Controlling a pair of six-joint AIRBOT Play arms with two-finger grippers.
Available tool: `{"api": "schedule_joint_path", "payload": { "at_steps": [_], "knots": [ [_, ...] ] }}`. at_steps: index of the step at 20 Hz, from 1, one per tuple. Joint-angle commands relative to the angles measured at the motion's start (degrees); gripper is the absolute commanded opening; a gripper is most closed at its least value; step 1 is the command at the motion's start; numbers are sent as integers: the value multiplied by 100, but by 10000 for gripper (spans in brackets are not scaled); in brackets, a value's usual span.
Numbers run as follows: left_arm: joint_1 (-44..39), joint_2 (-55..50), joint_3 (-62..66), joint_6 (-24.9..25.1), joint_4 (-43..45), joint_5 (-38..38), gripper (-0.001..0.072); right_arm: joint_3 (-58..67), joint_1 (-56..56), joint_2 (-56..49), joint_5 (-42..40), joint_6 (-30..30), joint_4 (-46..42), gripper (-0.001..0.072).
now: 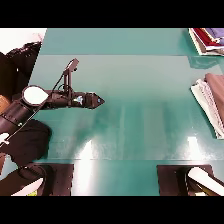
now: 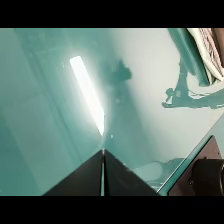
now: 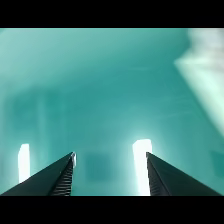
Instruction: Fold the shirts.
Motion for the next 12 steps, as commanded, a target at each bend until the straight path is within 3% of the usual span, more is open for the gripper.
{"api": "schedule_joint_path", "payload": {
  "at_steps": [1, 3, 4, 12],
  "knots": [
    [-2, -2, 7, -2, -9, -20, 27, -9, 1646, 11, -166, 9, 201, 434],
    [-2, -2, 7, -2, -9, -20, 26, -9, 2363, 11, -376, 4, 199, 120],
    [-2, -2, 7, -2, -9, -20, 27, -9, 2614, 11, -452, 2, 199, 17],
    [-2, -2, 7, -2, -9, -20, 27, -9, 3147, 11, -483, -7, 210, 17]
  ]
}}
